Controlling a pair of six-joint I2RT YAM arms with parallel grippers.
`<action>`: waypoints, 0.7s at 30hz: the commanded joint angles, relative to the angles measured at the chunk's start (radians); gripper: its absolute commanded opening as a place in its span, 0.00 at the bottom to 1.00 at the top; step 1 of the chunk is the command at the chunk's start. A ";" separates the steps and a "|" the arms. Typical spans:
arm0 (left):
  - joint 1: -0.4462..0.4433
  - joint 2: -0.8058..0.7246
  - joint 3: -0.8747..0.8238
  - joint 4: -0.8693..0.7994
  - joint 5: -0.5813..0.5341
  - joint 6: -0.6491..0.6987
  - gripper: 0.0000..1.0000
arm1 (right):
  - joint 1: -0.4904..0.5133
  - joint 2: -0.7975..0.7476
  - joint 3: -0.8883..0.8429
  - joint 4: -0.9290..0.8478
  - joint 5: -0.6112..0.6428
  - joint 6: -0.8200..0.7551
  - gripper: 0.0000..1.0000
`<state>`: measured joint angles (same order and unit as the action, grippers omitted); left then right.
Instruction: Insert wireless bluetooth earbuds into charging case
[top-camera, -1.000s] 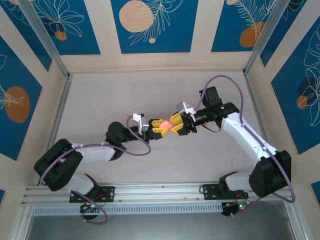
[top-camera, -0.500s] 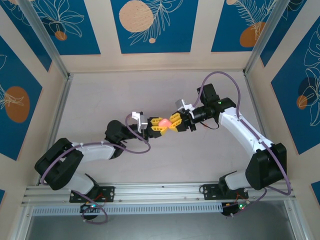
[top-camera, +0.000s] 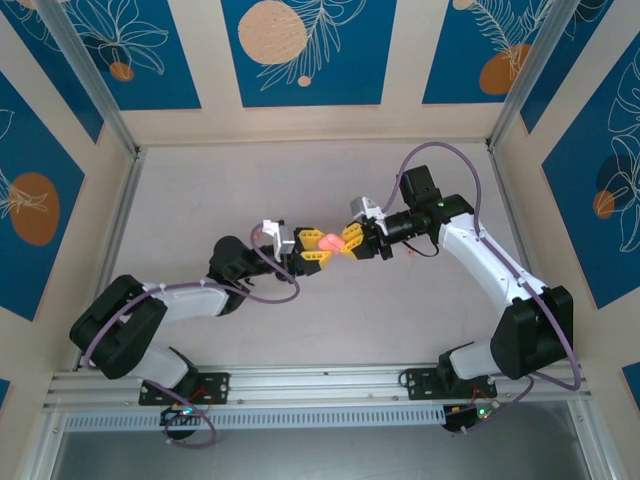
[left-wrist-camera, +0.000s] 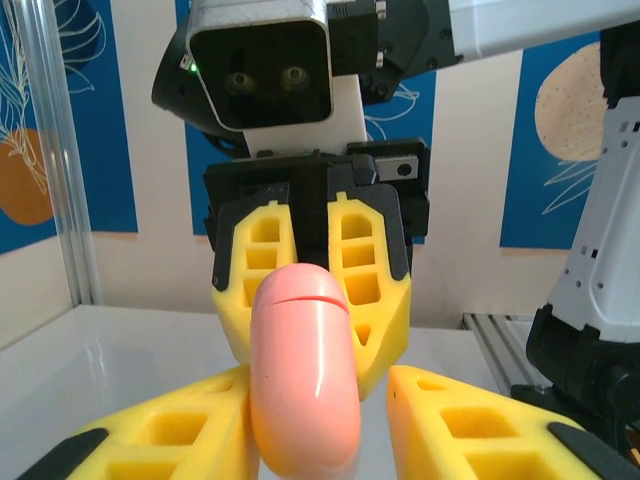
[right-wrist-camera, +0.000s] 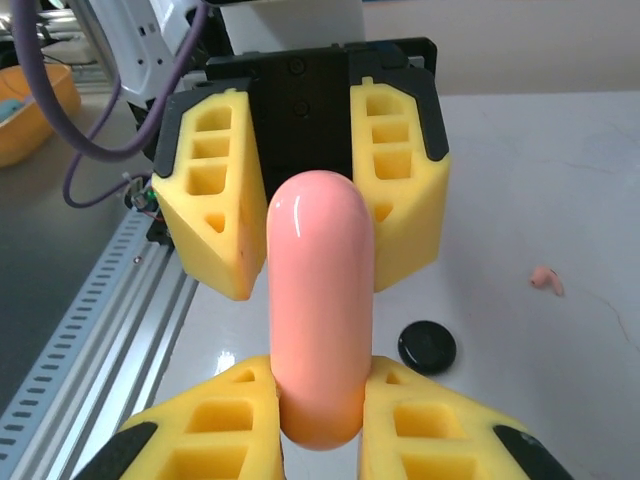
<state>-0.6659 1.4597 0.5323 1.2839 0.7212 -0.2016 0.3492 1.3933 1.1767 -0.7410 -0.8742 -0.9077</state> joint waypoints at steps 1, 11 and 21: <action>0.010 -0.040 0.016 -0.068 0.023 0.059 0.36 | 0.000 -0.018 0.020 0.009 0.053 0.015 0.08; 0.011 -0.149 0.067 -0.429 0.051 0.257 0.54 | 0.057 -0.036 0.027 -0.014 0.258 -0.036 0.08; 0.009 -0.283 0.177 -1.010 0.025 0.576 0.55 | 0.156 -0.072 0.045 -0.082 0.465 -0.127 0.08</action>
<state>-0.6621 1.2015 0.6621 0.4957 0.7322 0.2337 0.4805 1.3514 1.1858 -0.7750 -0.4847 -0.9859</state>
